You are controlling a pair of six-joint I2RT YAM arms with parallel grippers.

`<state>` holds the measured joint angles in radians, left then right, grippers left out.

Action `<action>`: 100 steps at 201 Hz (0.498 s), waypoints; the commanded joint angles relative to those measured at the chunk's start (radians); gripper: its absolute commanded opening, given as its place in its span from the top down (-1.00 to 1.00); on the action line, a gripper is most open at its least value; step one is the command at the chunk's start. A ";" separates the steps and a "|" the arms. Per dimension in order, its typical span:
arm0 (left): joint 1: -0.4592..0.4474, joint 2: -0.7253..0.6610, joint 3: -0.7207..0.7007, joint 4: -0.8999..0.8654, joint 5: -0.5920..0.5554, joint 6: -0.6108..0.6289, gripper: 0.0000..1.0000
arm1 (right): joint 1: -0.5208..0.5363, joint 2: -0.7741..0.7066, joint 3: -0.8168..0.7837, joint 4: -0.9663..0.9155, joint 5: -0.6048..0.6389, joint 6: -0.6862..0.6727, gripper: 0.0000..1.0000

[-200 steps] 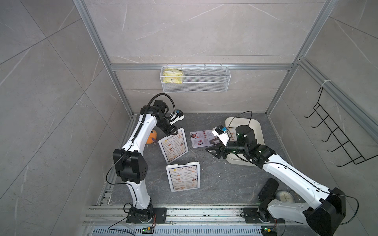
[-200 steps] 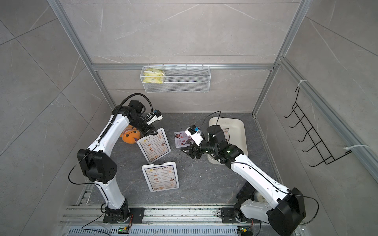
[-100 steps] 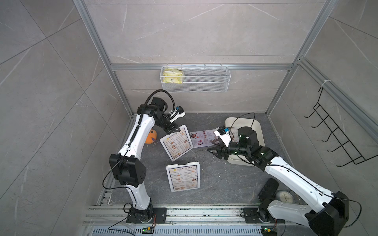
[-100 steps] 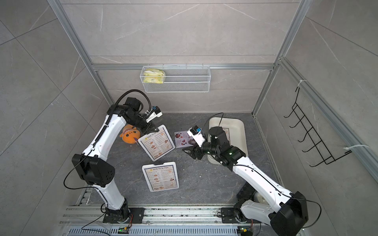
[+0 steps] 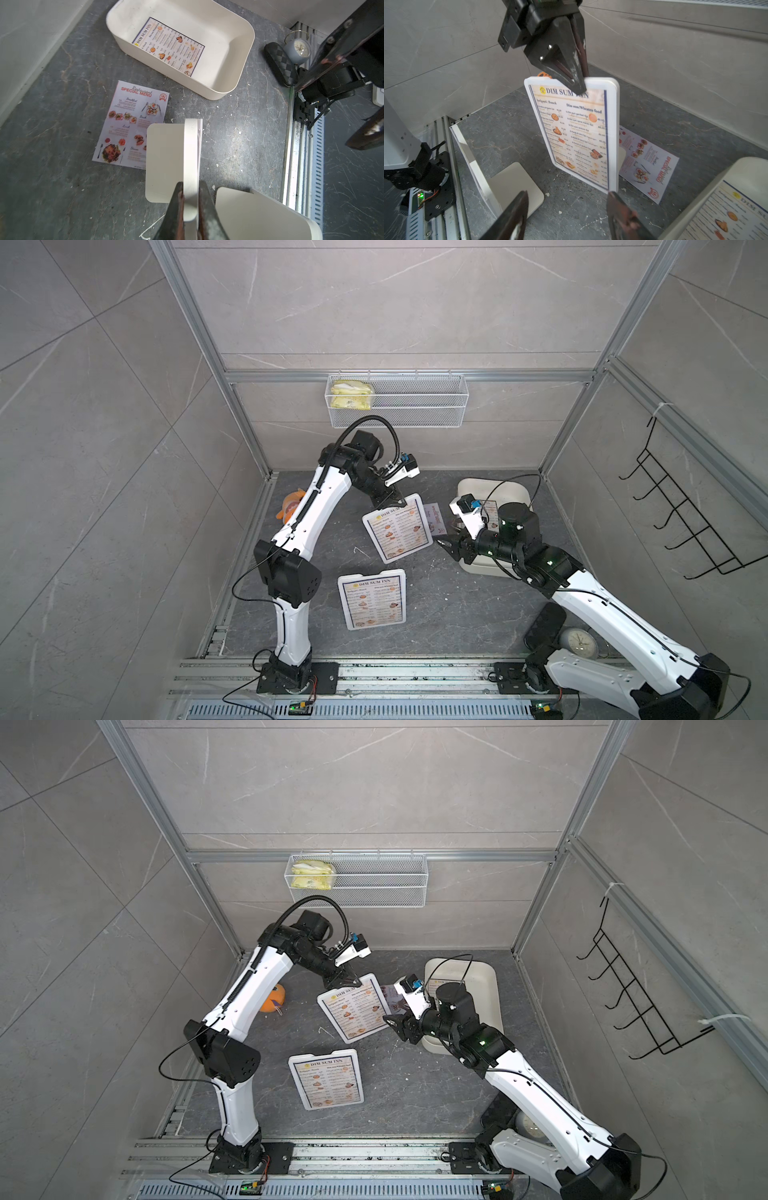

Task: Replace the menus in the menu holders
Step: Place the menu holder at the center of the board.

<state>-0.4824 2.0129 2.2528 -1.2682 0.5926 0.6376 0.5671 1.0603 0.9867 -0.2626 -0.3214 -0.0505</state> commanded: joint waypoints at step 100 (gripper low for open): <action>-0.116 0.143 0.161 -0.150 0.096 0.117 1.00 | -0.009 -0.268 -0.103 -0.092 0.348 0.043 -0.27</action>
<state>-0.5827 2.1288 2.3299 -1.3518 0.6128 0.7177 0.5621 0.8188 0.9054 -0.3214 -0.0479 -0.0231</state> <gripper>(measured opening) 0.110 0.633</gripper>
